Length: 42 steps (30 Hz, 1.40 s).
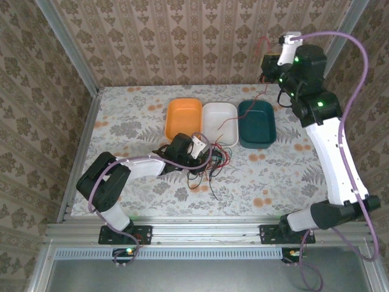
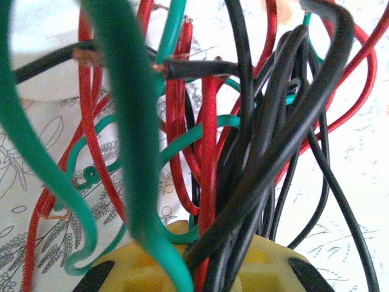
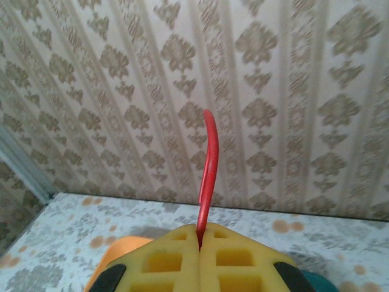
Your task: Untangle the cables
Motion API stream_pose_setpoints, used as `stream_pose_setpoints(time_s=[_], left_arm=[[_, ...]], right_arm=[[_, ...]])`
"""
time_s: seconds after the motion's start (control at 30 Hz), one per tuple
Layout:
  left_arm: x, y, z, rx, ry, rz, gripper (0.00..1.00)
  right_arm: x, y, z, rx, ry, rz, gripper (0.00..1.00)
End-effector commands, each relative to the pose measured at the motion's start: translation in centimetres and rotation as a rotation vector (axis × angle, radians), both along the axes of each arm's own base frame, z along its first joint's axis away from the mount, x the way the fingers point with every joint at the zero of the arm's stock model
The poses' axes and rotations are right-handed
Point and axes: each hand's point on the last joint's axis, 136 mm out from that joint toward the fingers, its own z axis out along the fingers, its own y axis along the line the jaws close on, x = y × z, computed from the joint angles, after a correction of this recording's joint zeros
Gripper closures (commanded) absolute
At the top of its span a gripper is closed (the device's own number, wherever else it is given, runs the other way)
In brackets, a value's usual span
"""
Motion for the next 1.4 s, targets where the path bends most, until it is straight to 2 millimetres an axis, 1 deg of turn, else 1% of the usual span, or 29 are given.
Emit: stream_pose_setpoints(time_s=[0.0,0.07,0.17,0.27,0.37,0.47,0.53,0.7,0.8,0.97,1.07,1.17,1.37], left_arm=[[0.0,-0.3,1.8,-0.078,0.009,-0.004,1.00],[0.1,-0.2,1.7,-0.076,0.011,0.003,1.00],[0.2,-0.2,1.5,-0.071,0.018,0.011,1.00],[0.3,-0.2,1.3,-0.064,0.018,0.017,1.00],[0.4,-0.1,1.0,-0.056,0.017,0.024,1.00],[0.5,-0.1,0.8,-0.053,0.019,0.027,1.00],[0.6,-0.1,0.7,-0.051,0.020,0.028,1.00],[0.7,0.1,0.5,-0.046,0.026,0.036,1.00],[0.7,0.2,0.4,-0.043,0.023,0.043,1.00],[0.5,0.4,0.0,-0.033,0.030,0.047,1.00],[0.5,0.6,-0.3,-0.028,0.034,0.053,1.00],[0.3,0.8,-0.5,-0.022,0.038,0.056,1.00],[0.1,1.0,-0.8,-0.014,0.046,0.059,1.00]], right_arm=[[1.2,2.8,0.4,0.065,-0.003,0.117,1.00],[2.2,4.1,-0.5,0.082,0.018,0.160,1.00],[3.5,5.9,-2.4,0.105,0.073,0.221,1.00],[4.3,7.1,-4.7,0.120,0.130,0.254,1.00],[4.6,8.0,-7.5,0.155,0.197,0.277,1.00],[4.9,8.7,-11.2,0.173,0.278,0.268,1.00],[5.1,9.0,-14.0,0.177,0.342,0.255,1.00],[6.0,9.5,-22.0,0.186,0.499,0.217,1.00],[6.4,10.0,-26.0,0.212,0.578,0.211,1.00],[7.0,11.1,-31.4,0.274,0.697,0.212,1.00],[7.3,11.8,-33.3,0.312,0.744,0.215,1.00],[7.9,12.3,-34.5,0.343,0.772,0.211,1.00],[10.1,13.1,-35.2,0.403,0.783,0.190,1.00]])
